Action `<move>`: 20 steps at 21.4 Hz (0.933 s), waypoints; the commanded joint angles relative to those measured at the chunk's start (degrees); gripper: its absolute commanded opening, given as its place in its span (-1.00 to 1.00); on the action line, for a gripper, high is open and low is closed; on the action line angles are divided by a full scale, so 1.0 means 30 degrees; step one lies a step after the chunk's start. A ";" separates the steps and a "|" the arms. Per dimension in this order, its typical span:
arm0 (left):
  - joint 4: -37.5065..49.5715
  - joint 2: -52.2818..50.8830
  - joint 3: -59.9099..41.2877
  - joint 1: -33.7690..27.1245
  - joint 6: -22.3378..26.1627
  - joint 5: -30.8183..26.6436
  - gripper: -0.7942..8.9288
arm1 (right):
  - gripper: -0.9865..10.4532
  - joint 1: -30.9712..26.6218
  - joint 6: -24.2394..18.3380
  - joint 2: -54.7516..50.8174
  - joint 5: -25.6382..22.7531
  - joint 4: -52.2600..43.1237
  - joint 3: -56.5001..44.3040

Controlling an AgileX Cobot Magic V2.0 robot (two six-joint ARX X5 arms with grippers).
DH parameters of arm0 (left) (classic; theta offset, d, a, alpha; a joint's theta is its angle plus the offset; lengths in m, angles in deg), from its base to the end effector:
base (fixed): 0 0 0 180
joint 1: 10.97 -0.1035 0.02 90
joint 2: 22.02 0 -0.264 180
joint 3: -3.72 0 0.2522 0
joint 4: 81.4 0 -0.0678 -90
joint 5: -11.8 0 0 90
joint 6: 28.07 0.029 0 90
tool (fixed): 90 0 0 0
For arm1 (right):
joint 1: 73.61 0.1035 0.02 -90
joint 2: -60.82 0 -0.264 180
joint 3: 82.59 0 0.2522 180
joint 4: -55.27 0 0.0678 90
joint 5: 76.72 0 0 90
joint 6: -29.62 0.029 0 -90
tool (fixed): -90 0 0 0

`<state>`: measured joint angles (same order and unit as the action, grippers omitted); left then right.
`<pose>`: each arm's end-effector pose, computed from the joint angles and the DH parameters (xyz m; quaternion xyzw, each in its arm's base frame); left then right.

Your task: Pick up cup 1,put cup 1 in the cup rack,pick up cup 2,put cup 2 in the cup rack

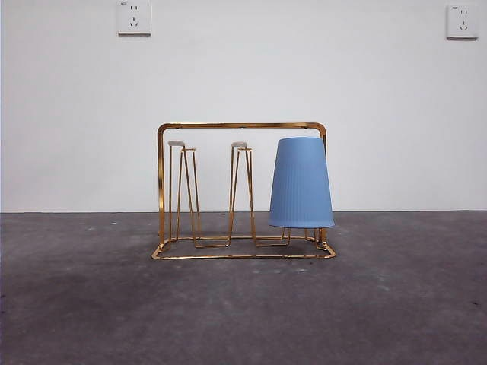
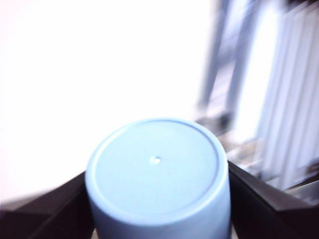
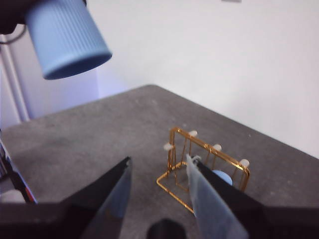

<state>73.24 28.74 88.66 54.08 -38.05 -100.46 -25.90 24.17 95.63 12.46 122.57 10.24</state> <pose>0.0754 -0.1360 0.4642 -0.1336 -0.0238 -0.3672 0.9202 0.0221 0.0236 0.4525 -0.0767 0.0548 0.3996 0.9118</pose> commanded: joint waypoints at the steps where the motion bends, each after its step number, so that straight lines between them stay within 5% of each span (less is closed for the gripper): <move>1: -0.2441 0.0189 -0.0095 0.0444 0.1275 -0.4342 -0.85 | -0.49 -0.0015 -0.0197 -0.0073 -0.0124 0.0168 -0.0015; 9: -0.1486 0.2062 -0.1880 -0.0095 0.1727 -0.6739 -0.85 | -0.50 -0.0015 -0.0160 -0.0073 -0.0430 0.0328 -0.0015; 14: 0.0699 0.2834 -0.3672 -0.2528 0.1909 -0.5348 -0.85 | -0.50 -0.0015 -0.0044 -0.0073 -0.0976 0.1166 -0.0015; 20: 0.1880 0.4116 -0.3920 -0.6324 0.1916 -0.1435 -0.85 | -0.50 -0.0015 0.0321 -0.0073 -0.1457 0.2164 -0.0015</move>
<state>77.90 40.61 77.06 36.31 -33.00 -106.41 -25.90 24.32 95.59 8.29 129.44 10.24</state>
